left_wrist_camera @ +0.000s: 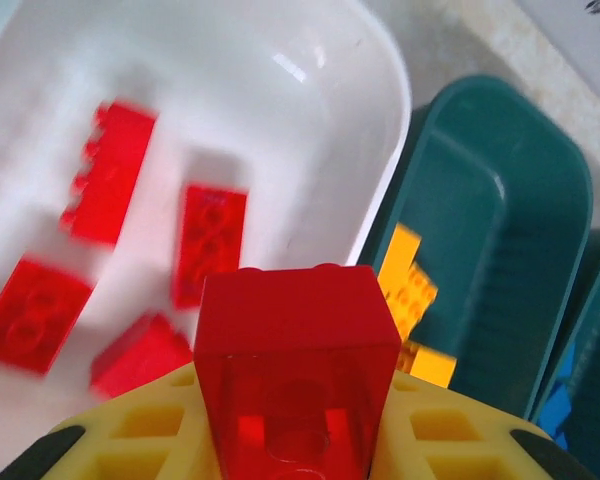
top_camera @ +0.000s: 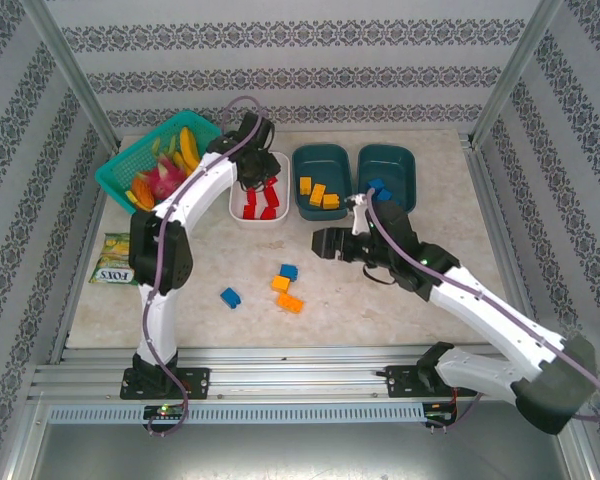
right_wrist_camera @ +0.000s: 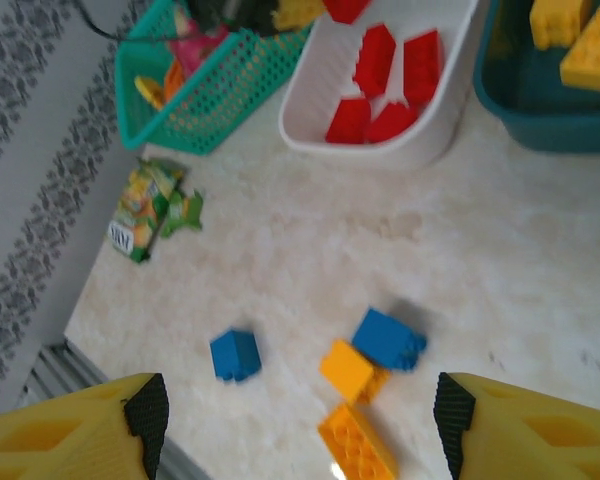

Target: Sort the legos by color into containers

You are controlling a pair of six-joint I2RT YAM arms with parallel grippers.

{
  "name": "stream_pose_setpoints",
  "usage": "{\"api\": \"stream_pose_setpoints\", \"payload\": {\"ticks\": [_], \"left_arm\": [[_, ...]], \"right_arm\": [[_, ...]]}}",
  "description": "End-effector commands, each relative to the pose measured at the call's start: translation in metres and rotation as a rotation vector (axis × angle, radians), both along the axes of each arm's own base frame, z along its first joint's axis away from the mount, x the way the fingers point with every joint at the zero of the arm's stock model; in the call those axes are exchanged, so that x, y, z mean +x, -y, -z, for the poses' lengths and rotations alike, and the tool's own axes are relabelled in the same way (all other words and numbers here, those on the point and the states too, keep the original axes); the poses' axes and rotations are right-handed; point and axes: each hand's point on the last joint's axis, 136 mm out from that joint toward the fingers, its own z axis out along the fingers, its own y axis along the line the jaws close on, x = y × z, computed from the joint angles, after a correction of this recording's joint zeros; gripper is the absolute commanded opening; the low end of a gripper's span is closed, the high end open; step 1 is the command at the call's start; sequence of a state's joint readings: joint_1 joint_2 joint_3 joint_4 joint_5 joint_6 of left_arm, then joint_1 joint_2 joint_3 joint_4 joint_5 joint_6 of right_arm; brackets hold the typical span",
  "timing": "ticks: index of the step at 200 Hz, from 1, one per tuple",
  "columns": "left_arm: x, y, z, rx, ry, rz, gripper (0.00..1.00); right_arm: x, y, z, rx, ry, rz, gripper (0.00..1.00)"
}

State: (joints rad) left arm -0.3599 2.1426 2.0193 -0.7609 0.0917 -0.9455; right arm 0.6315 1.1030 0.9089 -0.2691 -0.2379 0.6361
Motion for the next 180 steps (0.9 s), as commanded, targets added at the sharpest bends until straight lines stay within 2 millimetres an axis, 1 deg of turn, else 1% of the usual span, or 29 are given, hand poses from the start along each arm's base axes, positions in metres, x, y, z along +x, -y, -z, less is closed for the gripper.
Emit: {"api": "stream_pose_setpoints", "payload": {"ticks": [1,9,11,13,23,37,51,66,88,115,145,159,180], "left_arm": [[0.036,0.011,0.008,-0.038,0.053,0.138,0.32],[0.046,0.009,0.014,-0.048,0.049,0.139,0.31],[0.048,0.008,0.013,-0.052,0.055,0.138,0.31],[0.051,0.007,0.017,-0.053,0.048,0.137,0.32],[0.062,0.005,0.026,-0.064,0.045,0.131,0.31],[0.071,0.0,0.042,-0.085,0.018,0.116,0.3],[0.076,0.0,0.054,-0.106,0.004,0.112,0.3],[0.077,0.002,0.067,-0.124,-0.018,0.113,0.31],[0.076,0.005,0.078,-0.145,-0.038,0.116,0.33],[0.075,0.008,0.085,-0.159,-0.056,0.111,0.38],[0.073,0.007,0.087,-0.16,-0.07,0.109,0.49],[0.072,0.006,0.085,-0.158,-0.072,0.11,0.52],[0.072,0.008,0.07,-0.166,-0.048,0.117,0.56]], "right_arm": [[0.034,-0.014,-0.042,0.119,0.079,0.01,0.73],[0.041,-0.016,-0.045,0.123,0.074,0.01,0.73],[0.043,-0.015,-0.047,0.124,0.075,0.012,0.73],[0.045,-0.016,-0.046,0.123,0.072,0.013,0.73],[0.054,-0.017,-0.048,0.124,0.068,0.018,0.73],[0.066,-0.018,-0.05,0.127,0.067,0.032,0.73],[0.078,-0.016,-0.047,0.122,0.056,0.066,0.73],[0.09,-0.013,-0.044,0.124,0.056,0.109,0.74],[0.105,-0.011,-0.04,0.134,0.073,0.148,0.74],[0.116,-0.014,-0.036,0.148,0.057,0.156,0.74],[0.117,-0.018,-0.033,0.15,0.044,0.141,0.74],[0.116,-0.018,-0.032,0.15,0.041,0.136,0.74],[0.114,-0.016,-0.033,0.13,0.049,0.129,0.74]]}}
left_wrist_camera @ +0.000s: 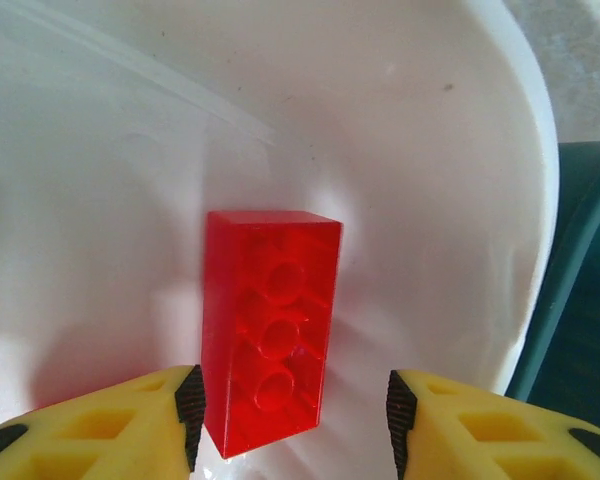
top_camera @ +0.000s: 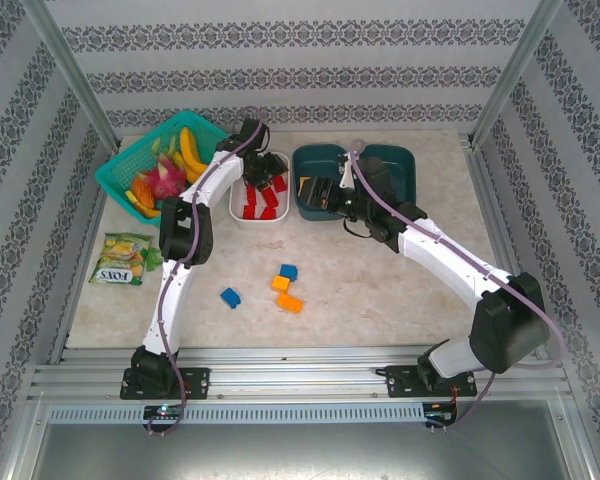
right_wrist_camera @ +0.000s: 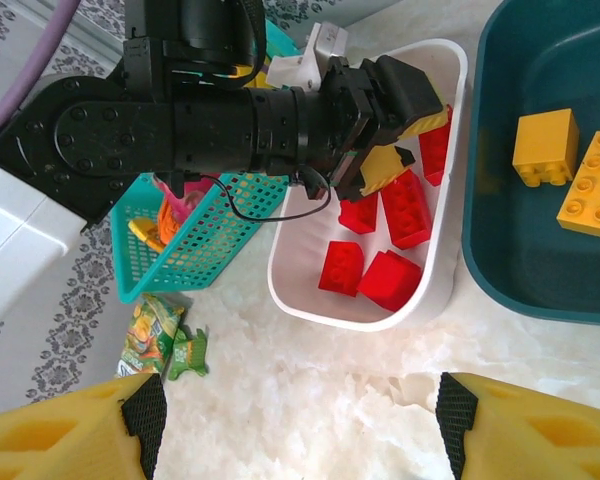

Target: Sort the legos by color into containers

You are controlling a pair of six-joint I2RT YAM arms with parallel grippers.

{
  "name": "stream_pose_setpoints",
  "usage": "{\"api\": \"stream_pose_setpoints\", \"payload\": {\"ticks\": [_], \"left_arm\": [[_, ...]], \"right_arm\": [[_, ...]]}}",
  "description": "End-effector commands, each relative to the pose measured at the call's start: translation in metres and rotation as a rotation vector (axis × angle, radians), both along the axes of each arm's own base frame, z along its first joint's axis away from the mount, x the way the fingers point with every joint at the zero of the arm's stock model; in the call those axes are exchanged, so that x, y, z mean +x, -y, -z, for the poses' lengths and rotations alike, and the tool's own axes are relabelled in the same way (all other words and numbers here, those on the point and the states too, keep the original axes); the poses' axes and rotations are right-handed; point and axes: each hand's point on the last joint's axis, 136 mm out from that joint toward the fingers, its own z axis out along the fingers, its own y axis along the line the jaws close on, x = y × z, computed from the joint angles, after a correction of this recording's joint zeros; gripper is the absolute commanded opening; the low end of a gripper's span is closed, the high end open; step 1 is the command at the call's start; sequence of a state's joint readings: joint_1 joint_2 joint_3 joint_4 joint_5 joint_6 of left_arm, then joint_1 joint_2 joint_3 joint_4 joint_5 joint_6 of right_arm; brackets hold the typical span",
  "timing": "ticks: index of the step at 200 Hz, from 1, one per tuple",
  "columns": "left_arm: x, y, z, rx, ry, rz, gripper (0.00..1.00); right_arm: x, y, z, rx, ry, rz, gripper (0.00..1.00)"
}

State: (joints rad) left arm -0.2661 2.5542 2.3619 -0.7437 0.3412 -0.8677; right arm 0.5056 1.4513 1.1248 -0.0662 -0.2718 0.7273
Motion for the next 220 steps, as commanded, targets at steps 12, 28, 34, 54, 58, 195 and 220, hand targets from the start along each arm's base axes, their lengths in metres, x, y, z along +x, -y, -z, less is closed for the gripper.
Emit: {"api": "stream_pose_setpoints", "payload": {"ticks": [12,28,34,54,58,195,220], "left_arm": [[0.005,-0.001,-0.037,-0.025,0.059,0.002,0.56],[0.004,-0.002,-0.06,-0.032,0.093,-0.004,0.56],[0.003,-0.003,-0.07,-0.03,0.106,-0.006,0.56],[-0.007,-0.008,-0.107,-0.001,0.157,-0.013,0.6],[-0.01,-0.01,-0.113,0.007,0.163,-0.015,0.6],[-0.3,-0.081,-0.136,0.048,0.208,0.093,0.72],[-0.338,-0.082,-0.134,0.008,0.235,0.139,0.73]], "right_arm": [[0.004,0.001,-0.026,0.001,0.073,-0.007,0.74],[0.002,0.007,-0.027,-0.041,0.086,-0.002,0.73],[0.0,0.008,-0.028,-0.063,0.096,-0.004,0.73],[-0.01,0.008,-0.024,-0.162,0.106,-0.026,0.73],[-0.013,0.008,-0.022,-0.183,0.103,-0.03,0.73],[-0.132,-0.043,0.11,-0.516,-0.43,-0.022,0.73],[-0.144,-0.051,0.135,-0.534,-0.536,0.024,0.78]]}}
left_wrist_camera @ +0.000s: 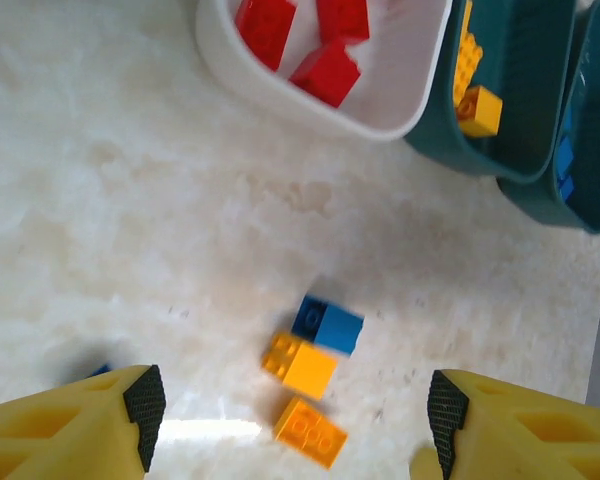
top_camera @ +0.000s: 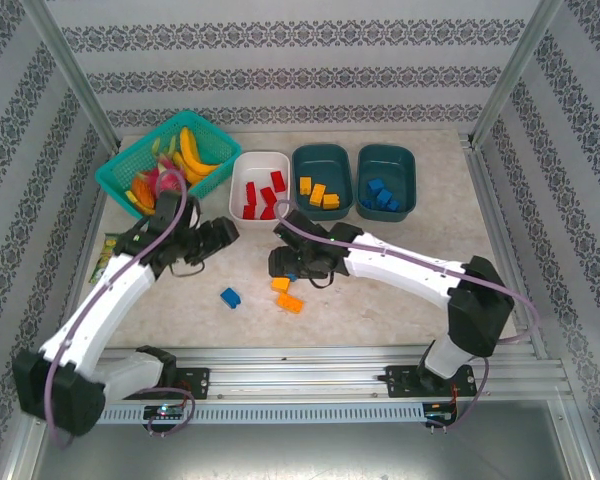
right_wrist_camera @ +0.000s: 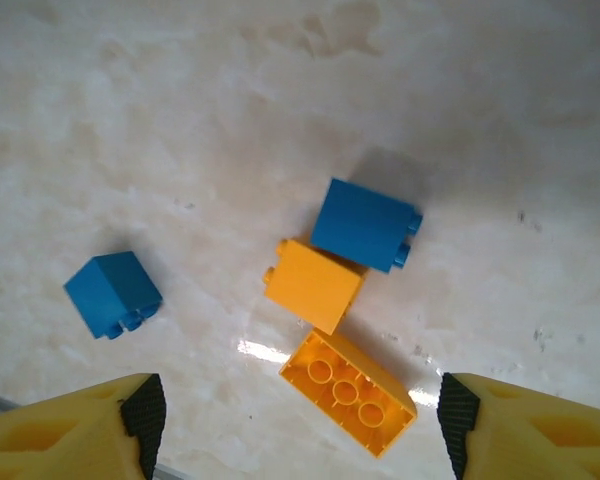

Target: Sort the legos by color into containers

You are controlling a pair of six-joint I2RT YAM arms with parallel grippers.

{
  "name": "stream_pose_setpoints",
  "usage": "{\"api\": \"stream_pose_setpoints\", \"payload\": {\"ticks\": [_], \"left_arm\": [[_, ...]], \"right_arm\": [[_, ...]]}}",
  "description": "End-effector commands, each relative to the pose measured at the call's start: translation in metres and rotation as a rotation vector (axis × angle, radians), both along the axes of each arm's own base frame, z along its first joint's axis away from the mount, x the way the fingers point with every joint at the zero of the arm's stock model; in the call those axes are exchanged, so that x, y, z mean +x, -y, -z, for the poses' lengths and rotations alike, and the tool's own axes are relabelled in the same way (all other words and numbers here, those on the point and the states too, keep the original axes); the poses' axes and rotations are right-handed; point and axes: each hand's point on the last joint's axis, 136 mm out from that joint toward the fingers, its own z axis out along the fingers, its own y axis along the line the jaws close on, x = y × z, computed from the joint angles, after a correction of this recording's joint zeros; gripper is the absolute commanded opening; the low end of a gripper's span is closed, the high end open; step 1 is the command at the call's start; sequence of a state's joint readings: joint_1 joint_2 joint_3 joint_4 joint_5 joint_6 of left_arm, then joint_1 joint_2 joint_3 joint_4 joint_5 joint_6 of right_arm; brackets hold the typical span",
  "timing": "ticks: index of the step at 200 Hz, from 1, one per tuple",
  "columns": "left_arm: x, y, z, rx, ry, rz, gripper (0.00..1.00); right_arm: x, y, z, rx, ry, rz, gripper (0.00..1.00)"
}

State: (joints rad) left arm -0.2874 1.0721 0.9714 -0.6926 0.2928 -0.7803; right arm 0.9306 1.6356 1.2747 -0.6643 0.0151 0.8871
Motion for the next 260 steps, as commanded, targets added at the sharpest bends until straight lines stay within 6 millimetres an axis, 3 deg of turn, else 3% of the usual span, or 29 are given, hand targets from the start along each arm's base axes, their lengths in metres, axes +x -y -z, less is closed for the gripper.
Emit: {"api": "stream_pose_setpoints", "payload": {"ticks": [1,49,81,117,165,209,240,260], "left_arm": [[-0.031,0.003,-0.008,-0.028,0.053,0.082,0.73],[-0.071,0.0,-0.013,-0.054,0.08,0.138,0.74],[-0.082,-0.002,-0.016,-0.062,0.097,0.145,0.75],[-0.083,0.001,-0.018,-0.078,0.105,0.163,0.74],[-0.082,0.004,-0.022,-0.093,0.113,0.174,0.74],[-0.08,0.005,-0.024,-0.096,0.12,0.17,0.74],[-0.079,0.004,-0.023,-0.095,0.118,0.165,0.74],[-0.078,0.004,-0.022,-0.098,0.117,0.161,0.74]], "right_arm": [[-0.01,0.006,0.018,-0.071,-0.081,0.124,0.78],[-0.009,-0.008,0.04,-0.09,-0.088,0.2,0.81],[0.003,0.005,0.044,-0.133,-0.035,0.274,0.88],[0.023,-0.001,0.056,-0.128,-0.064,0.288,0.89],[0.044,0.001,0.075,-0.126,-0.093,0.323,0.67],[0.051,-0.008,0.084,-0.121,-0.12,0.3,0.66],[0.049,-0.012,0.088,-0.115,-0.138,0.293,0.72],[0.046,-0.014,0.093,-0.12,-0.154,0.287,0.7]]}}
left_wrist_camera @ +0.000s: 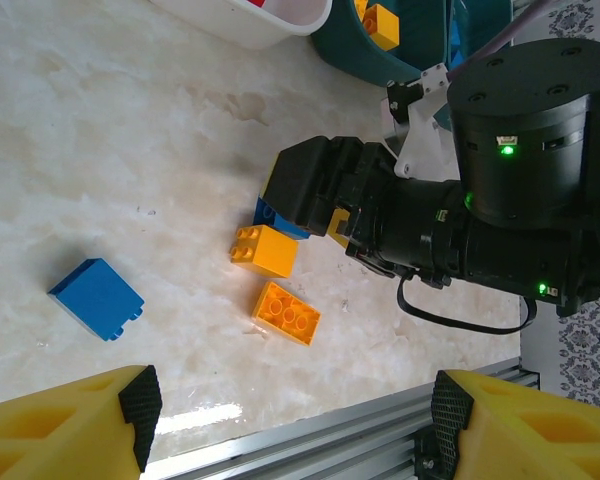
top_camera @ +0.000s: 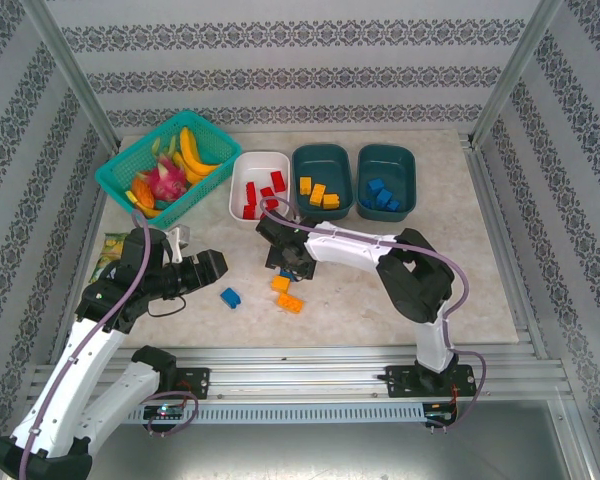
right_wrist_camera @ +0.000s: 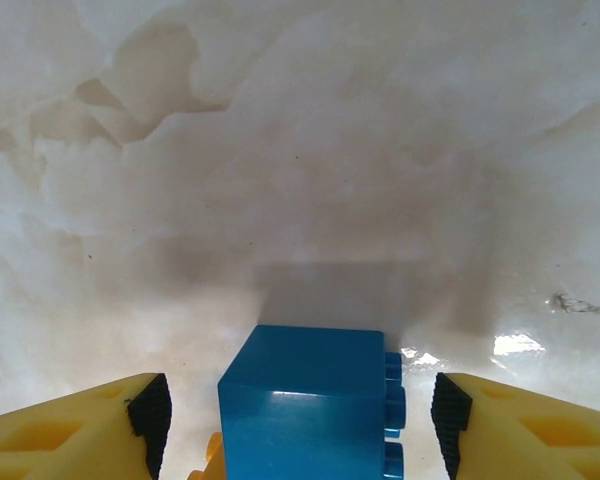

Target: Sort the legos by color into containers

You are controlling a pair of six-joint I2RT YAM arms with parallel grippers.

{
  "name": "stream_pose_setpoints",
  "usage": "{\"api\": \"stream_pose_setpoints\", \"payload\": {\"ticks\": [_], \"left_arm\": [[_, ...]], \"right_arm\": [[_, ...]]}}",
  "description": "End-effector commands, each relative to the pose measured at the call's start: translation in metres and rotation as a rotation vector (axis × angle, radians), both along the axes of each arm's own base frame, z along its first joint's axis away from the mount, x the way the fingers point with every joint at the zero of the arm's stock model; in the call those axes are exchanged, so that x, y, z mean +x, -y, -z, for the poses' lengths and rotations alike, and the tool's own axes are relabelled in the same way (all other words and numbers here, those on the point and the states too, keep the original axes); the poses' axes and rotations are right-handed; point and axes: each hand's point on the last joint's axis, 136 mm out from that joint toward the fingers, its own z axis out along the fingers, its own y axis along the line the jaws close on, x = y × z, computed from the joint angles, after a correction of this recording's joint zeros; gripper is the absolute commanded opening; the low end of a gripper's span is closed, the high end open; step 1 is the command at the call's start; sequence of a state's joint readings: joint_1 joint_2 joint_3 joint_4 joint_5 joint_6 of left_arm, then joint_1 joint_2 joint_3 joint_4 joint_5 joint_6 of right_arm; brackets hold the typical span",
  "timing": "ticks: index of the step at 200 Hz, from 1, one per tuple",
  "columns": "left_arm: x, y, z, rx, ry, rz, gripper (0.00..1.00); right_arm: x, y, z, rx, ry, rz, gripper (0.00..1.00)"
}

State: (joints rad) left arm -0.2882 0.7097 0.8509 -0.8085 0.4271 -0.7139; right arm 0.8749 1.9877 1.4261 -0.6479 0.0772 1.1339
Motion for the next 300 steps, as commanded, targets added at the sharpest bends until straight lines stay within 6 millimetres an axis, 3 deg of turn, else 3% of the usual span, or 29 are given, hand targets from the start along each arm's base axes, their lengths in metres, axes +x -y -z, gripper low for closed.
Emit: {"api": "stream_pose_setpoints", "payload": {"ticks": [1,34,62,85,106,125,145,182,205,239,276,300], "left_arm": [[-0.003,0.004,0.003,-0.003,-0.006,0.022,0.74],[0.0,0.005,0.003,-0.012,-0.009,0.021,0.74],[0.003,0.008,0.001,-0.022,-0.002,0.031,0.74],[0.009,0.015,-0.004,-0.054,0.013,0.046,0.73],[0.021,0.025,-0.014,-0.105,0.041,0.062,0.73],[0.039,0.037,-0.026,-0.145,0.07,0.08,0.73],[0.062,0.055,-0.037,-0.151,0.096,0.122,0.73],[0.106,0.104,-0.043,-0.154,0.111,0.203,0.73],[0.135,0.132,-0.04,-0.172,0.107,0.224,0.73],[0.173,0.165,-0.033,-0.172,0.109,0.246,0.73],[0.206,0.186,-0.024,-0.17,0.102,0.264,0.72],[0.219,0.194,-0.018,-0.16,0.093,0.271,0.72]], "right_arm": [[-0.003,-0.006,0.006,0.0,-0.024,-0.019,0.69],[-0.002,-0.004,0.015,-0.017,-0.041,-0.014,0.57],[0.001,-0.002,0.01,-0.023,-0.031,-0.018,0.42],[0.005,0.002,-0.01,-0.037,0.015,-0.032,0.35],[0.016,0.017,-0.045,-0.067,0.099,-0.053,0.34],[0.032,0.048,-0.082,-0.103,0.182,-0.052,0.33],[0.054,0.097,-0.109,-0.133,0.246,-0.017,0.33],[0.109,0.181,-0.124,-0.134,0.282,0.094,0.32],[0.148,0.222,-0.119,-0.145,0.273,0.183,0.31],[0.2,0.272,-0.094,-0.116,0.232,0.386,0.33],[0.246,0.298,-0.071,-0.082,0.233,0.52,0.33],[0.261,0.307,-0.053,-0.087,0.198,0.564,0.34]]}}
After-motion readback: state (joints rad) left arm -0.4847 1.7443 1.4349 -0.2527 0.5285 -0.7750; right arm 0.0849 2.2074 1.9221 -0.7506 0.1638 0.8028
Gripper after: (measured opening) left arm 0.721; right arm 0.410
